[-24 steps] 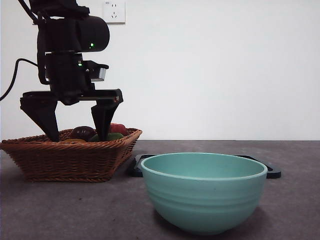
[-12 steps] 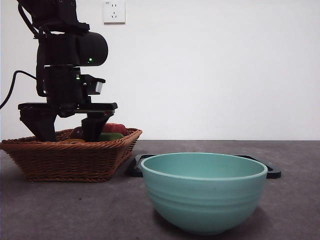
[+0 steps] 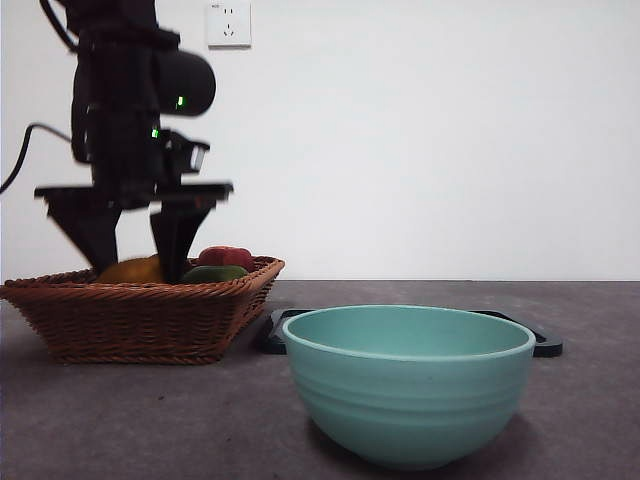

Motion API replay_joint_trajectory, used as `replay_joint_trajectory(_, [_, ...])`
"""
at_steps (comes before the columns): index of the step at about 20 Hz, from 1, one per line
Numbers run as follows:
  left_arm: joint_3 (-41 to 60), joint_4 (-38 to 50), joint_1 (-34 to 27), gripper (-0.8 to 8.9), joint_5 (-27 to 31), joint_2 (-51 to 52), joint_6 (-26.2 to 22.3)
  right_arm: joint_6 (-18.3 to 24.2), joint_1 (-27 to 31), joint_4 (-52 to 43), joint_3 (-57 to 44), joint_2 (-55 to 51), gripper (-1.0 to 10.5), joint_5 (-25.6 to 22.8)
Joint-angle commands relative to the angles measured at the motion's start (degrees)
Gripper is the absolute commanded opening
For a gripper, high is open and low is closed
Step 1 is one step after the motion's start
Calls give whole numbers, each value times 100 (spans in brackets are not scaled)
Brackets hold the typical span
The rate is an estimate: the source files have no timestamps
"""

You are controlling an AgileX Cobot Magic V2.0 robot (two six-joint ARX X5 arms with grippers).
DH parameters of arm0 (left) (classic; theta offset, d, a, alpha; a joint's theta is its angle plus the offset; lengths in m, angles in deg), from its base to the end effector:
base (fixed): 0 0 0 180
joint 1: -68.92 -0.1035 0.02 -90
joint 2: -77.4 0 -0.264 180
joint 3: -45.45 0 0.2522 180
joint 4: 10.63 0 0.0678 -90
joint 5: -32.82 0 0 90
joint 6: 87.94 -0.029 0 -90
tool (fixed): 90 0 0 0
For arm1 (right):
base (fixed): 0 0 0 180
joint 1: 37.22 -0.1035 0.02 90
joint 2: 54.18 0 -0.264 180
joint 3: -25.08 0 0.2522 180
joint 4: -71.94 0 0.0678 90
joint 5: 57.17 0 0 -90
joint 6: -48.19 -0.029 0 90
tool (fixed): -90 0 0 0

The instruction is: Pick up the wifruite, put it on the bowl, pick up the plate, put it on desk

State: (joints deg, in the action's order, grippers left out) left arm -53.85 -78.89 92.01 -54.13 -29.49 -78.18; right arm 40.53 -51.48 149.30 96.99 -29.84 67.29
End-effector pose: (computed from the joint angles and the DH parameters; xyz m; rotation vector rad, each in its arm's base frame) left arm 0.3413 -0.1438 0.2290 0.1561 1.3115 -0.1850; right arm 0.0243 0.0231 0.3529 0.2166 0.5827 0.7949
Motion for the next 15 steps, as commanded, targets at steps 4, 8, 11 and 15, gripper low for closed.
replay_joint_trajectory(4, [-1080, -903, 162, 276, -11, 55, -81, 125, -28, 66, 114, -17, 614, 2])
replay_joint_trajectory(8, [-1161, -1176, 496, 276, -11, 704, -114, 168, -28, 452, 232, -114, 614, -142])
replay_joint_trajectory(11, [-1161, -1285, 872, 276, -35, 1233, -96, 181, -28, 730, 450, -216, 614, -439])
replay_joint_trajectory(15, [-1161, -1534, 1537, 276, -361, 1639, 166, 173, -28, 896, 798, -245, 613, -501])
